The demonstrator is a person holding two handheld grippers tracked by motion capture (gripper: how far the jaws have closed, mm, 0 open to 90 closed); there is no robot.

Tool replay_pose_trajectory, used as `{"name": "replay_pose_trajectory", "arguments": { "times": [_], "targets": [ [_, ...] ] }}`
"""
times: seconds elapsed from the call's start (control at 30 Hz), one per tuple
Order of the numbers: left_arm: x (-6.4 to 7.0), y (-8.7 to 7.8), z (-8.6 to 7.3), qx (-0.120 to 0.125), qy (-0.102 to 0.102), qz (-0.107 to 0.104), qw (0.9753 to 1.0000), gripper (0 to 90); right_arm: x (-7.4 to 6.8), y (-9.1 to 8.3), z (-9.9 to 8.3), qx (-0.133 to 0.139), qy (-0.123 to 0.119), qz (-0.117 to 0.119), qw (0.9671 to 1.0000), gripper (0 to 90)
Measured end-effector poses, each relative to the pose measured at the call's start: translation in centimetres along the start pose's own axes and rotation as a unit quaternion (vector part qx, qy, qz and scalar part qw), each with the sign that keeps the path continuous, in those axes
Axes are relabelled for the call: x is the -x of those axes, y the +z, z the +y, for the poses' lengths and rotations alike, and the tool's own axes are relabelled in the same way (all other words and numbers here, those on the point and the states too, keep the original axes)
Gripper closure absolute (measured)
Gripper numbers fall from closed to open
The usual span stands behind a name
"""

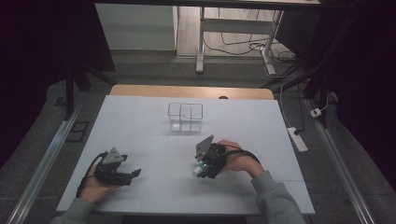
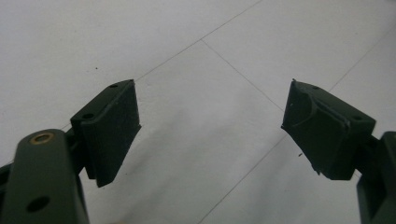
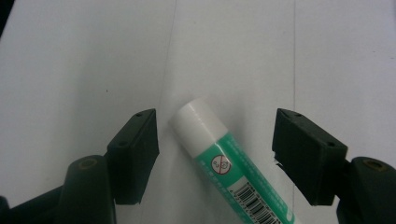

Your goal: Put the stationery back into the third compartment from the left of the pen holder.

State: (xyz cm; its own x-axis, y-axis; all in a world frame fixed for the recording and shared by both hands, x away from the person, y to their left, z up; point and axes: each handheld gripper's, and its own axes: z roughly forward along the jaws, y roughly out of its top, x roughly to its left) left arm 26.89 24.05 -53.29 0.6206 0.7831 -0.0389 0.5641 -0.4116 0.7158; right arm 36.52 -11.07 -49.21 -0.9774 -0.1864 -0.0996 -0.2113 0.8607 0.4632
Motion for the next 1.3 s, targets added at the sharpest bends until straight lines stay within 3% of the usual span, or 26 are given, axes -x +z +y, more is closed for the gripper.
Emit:
{"name": "replay_pose_trajectory", "arguments": {
  "times": [0.27,0.5,0.73,0.83,0.97,1.1,1.3],
  "targets": [
    [0.0,0.0,0.0,0.0,-0.001,-0.002,1.0,18.0,0.0,0.7,0.1,-0.021,-0.016,0.011,0.9996,35.9],
    [0.0,0.1,0.0,-0.001,-0.003,-0.005,1.0,18.1,-0.1,1.6,0.2,-0.04,-0.04,0.015,0.9983,46.8],
    [0.0,0.1,0.0,-0.002,-0.003,-0.006,1.0,18.2,-0.2,1.6,0.1,-0.03,-0.056,0.019,0.9978,54.6],
    [0.0,0.1,0.0,-0.001,-0.003,-0.006,1.0,18.1,-0.3,1.6,0.1,-0.027,-0.063,0.018,0.9975,63.8],
    [0.0,0.1,0.0,-0.002,-0.002,-0.006,1.0,18.2,-0.3,1.6,0.1,-0.025,-0.064,0.017,0.9975,64.2],
    [0.0,0.0,0.0,-0.001,-0.002,-0.005,1.0,18.2,-0.2,1.3,0.1,-0.029,-0.058,-0.001,0.9979,64.3],
    [0.0,0.0,0.0,-0.001,-0.001,-0.005,1.0,18.2,0.3,-0.6,0.0,0.022,-0.025,-0.026,0.9991,64.3]
  ]
}}
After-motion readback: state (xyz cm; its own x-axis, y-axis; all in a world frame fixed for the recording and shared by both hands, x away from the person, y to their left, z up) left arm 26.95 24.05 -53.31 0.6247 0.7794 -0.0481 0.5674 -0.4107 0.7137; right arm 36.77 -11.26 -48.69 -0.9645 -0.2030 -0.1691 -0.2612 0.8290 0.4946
